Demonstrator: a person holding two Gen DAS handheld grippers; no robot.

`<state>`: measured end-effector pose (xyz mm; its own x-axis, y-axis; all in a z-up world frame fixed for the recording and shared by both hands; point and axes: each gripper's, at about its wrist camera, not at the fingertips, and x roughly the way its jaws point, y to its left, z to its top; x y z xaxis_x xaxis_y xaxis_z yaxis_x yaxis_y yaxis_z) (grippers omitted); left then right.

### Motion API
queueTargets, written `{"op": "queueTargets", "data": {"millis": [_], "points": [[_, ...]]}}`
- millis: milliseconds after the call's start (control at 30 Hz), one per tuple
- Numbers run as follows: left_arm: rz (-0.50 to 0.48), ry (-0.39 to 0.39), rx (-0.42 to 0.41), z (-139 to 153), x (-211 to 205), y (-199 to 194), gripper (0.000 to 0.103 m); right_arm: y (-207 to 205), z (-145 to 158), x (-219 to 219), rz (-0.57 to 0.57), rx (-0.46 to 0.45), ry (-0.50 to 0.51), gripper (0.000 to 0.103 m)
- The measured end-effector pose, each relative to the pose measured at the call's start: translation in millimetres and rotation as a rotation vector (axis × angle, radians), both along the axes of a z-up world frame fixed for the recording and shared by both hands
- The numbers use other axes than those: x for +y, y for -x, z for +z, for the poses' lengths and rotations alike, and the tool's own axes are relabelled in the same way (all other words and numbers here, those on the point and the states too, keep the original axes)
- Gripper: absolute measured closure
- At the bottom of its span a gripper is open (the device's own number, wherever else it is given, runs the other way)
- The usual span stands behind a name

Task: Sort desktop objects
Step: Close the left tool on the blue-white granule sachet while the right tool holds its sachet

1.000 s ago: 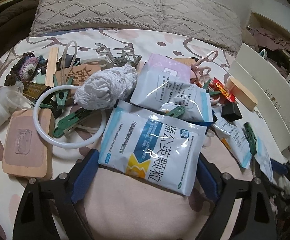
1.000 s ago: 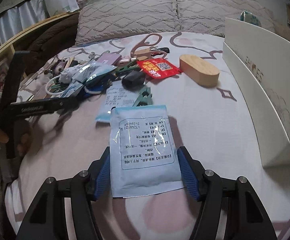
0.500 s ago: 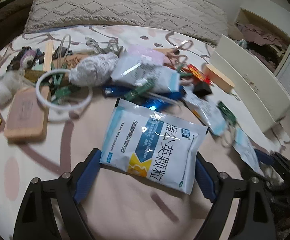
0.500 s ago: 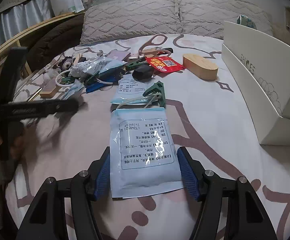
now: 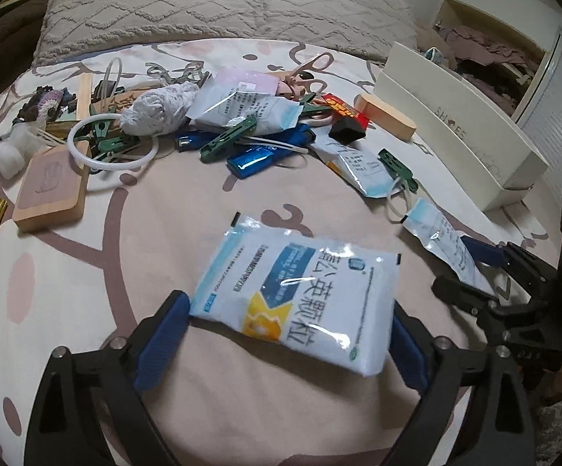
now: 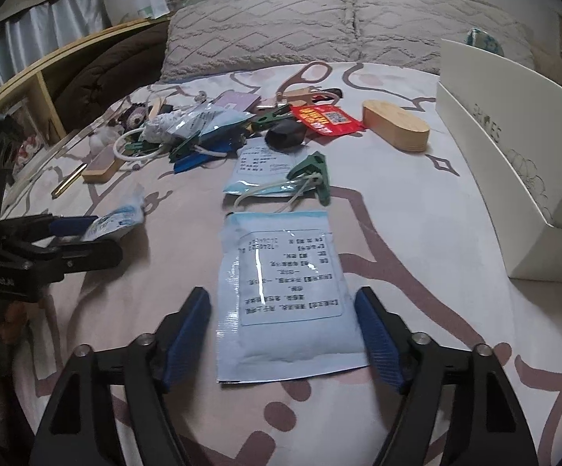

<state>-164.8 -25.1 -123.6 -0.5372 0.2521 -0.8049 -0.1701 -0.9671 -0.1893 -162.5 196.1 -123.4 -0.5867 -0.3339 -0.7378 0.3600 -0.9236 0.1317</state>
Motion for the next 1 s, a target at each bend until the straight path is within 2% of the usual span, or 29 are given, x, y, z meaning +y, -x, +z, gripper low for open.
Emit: {"op": "queueTargets", "data": {"millis": [133, 300, 400, 567, 733, 1000], "points": [[0.008, 0.027, 0.014, 2.6, -2.4, 3.3, 0.006, -0.5, 0.1, 0.0, 0.002, 0.0, -0.005, 0.023], [-0.023, 0.016, 0.018, 4.8, -3.5, 7.0, 0.006, 0.2, 0.2, 1.4, 0.003, -0.003, 0.001, 0.022], [-0.064, -0.003, 0.013, 4.6, -1.0, 7.3, 0.006, 0.0, 0.5, -0.3, 0.014, -0.007, 0.0, 0.014], [-0.111, -0.001, 0.03, 7.6, 6.1, 3.5, 0.006, -0.9, 1.4, -2.8, 0.013, -0.002, -0.02, 0.014], [-0.101, 0.023, 0.047, 10.3, 6.1, 7.1, 0.001, -1.1, 1.6, -3.9, 0.013, -0.005, -0.021, 0.013], [-0.129, -0.032, -0.027, -0.2, -3.0, 25.1, 0.001, -1.0, 0.9, -5.2, 0.013, -0.008, -0.03, 0.013]]}}
